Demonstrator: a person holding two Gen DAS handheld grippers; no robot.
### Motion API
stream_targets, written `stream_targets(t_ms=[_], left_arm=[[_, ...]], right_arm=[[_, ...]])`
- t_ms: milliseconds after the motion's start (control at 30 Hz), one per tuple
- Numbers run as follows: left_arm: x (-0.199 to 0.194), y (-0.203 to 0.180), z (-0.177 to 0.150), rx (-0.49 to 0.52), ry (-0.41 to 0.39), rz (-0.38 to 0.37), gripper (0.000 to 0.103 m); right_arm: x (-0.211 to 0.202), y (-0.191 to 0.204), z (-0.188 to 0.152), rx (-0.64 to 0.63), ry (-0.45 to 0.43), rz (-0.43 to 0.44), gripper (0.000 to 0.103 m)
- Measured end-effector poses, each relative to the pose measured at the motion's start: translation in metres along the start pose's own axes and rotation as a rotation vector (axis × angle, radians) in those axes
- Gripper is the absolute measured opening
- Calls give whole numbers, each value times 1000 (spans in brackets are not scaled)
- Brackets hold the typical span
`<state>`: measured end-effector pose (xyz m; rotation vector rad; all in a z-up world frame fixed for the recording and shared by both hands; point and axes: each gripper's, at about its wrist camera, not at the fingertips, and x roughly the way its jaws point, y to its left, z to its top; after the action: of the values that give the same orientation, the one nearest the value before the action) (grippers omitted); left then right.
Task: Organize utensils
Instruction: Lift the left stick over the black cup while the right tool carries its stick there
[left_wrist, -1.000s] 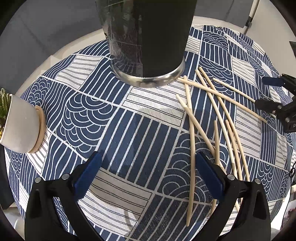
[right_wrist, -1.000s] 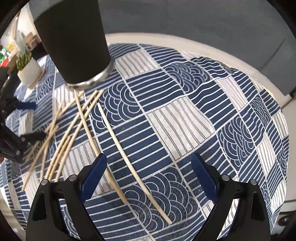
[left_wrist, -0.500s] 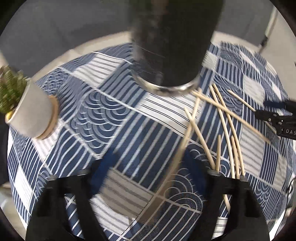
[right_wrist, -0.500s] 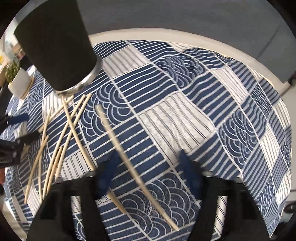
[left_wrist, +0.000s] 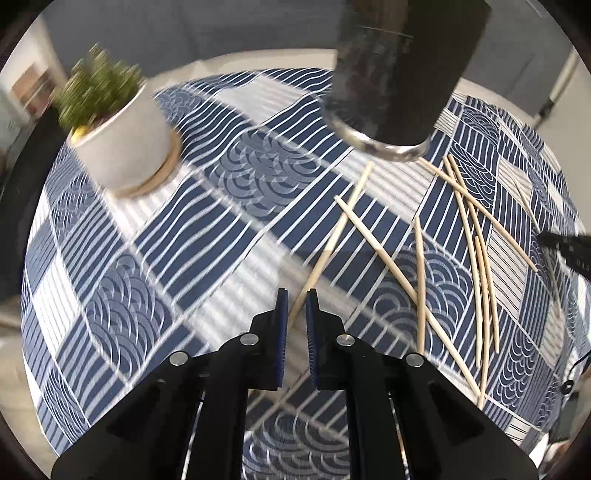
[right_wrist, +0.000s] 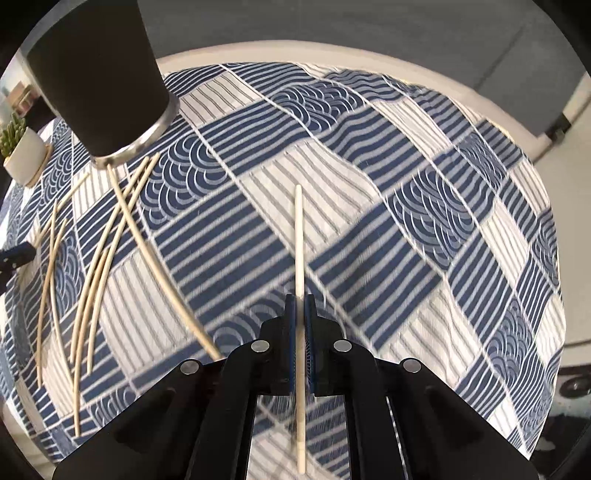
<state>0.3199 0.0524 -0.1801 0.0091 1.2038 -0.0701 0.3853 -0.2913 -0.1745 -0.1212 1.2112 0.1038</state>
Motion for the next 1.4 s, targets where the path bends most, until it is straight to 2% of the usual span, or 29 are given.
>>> stream_targets(t_ms=[267,667,800,1067,1300,1400], left_arm=[[-20,27,-30,-96,2,28,5],[-90,39,-51,-155,-111,27,5],[-111,36,-47,-190,-153,-6,5],[-158,21,-36,-179,-248,-43,5],[-194,10,-8,-165,-327,-73,5],[-215,1,8,-141,-384,-76,5]], right_arm=[[-33,3,-26,1,-37,1,5],[-81,18,-38,-39,-133,39,5],[-101,23,-39,-40,-175,60,5],[-145,34,-29,-43,-277,127,5],[-181,38,-12,-39,-377,215,5],[-193,41,0,-52,-412,240,5]])
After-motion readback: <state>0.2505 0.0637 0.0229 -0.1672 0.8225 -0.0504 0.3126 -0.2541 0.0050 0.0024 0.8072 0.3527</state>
